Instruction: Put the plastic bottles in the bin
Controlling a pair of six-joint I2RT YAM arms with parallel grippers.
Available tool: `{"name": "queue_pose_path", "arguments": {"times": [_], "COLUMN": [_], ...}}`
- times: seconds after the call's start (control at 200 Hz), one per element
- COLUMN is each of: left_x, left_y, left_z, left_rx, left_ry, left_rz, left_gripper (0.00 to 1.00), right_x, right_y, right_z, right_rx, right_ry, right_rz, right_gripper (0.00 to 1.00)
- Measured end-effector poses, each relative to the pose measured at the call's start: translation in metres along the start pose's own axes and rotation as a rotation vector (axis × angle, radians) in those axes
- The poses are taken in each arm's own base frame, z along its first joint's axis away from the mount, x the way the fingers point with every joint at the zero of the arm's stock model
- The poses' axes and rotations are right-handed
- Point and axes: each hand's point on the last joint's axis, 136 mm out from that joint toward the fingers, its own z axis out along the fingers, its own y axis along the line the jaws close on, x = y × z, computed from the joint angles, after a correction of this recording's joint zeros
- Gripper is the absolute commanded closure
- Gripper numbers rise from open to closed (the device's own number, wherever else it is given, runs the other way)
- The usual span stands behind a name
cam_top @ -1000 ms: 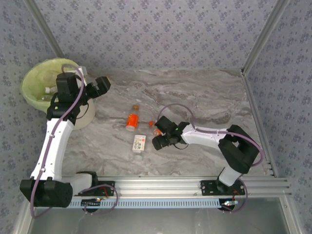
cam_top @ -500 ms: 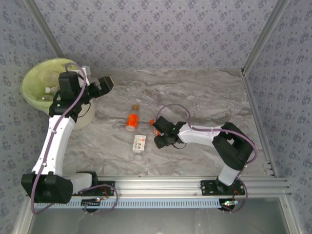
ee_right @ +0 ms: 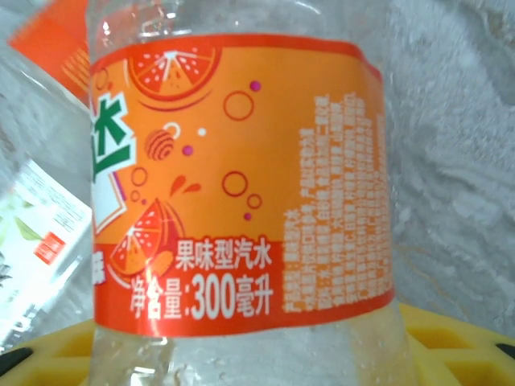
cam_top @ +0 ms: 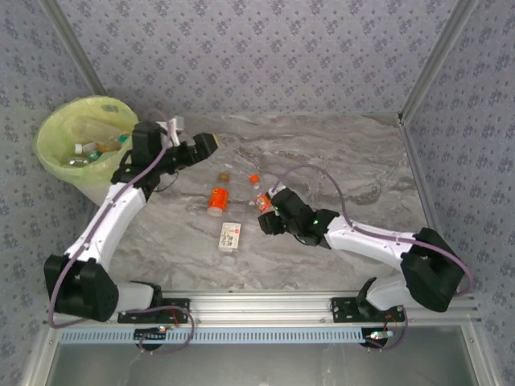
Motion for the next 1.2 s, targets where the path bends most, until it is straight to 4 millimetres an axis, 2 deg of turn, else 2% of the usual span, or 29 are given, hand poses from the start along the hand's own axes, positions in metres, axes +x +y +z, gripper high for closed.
{"name": "queue_pose_path", "arguments": {"times": [0.205,0.3,0.41,0.585,0.85,0.999,1.199], "left_x": [0.050,0.074,0.089,0.100,0.101,0.111,0.107], "left_y": [-0.022,-0.030,-0.036,-0.046,-0.052,-0.049,-0.054], "left_z": [0.045,0.053,0.056,0.057,0.060,0.065,0.065], "left_rx": [0.108,0.144,0.168,0.193,0.208,0.199,0.206], "left_ry": [0.146,0.194,0.223,0.251,0.244,0.275,0.268], "left_rz": [-0.042,-0.047,-0.045,-0.028,-0.015,-0.020,-0.018], "left_gripper": [0.01,0.01,0.00,0.05,0.30,0.32,0.39], "right_x": [-0.036,-0.050,-0.059,-0.069,-0.072,-0.087,-0.091], "right_y": [0.017,0.024,0.031,0.039,0.040,0.044,0.043], "right_z": [-0.009,-0.012,-0.011,-0.012,-0.007,-0.011,-0.012], "right_rx": [-0.084,-0.121,-0.151,-0.184,-0.180,-0.191,-0.191], "right_ry": [-0.144,-0.197,-0.229,-0.257,-0.262,-0.306,-0.324], "right_rz": [0.019,0.026,0.024,0.006,0.008,0.015,0.017], "right_gripper": [0.46,0.46,0.45,0.45,0.44,0.44,0.41]}}
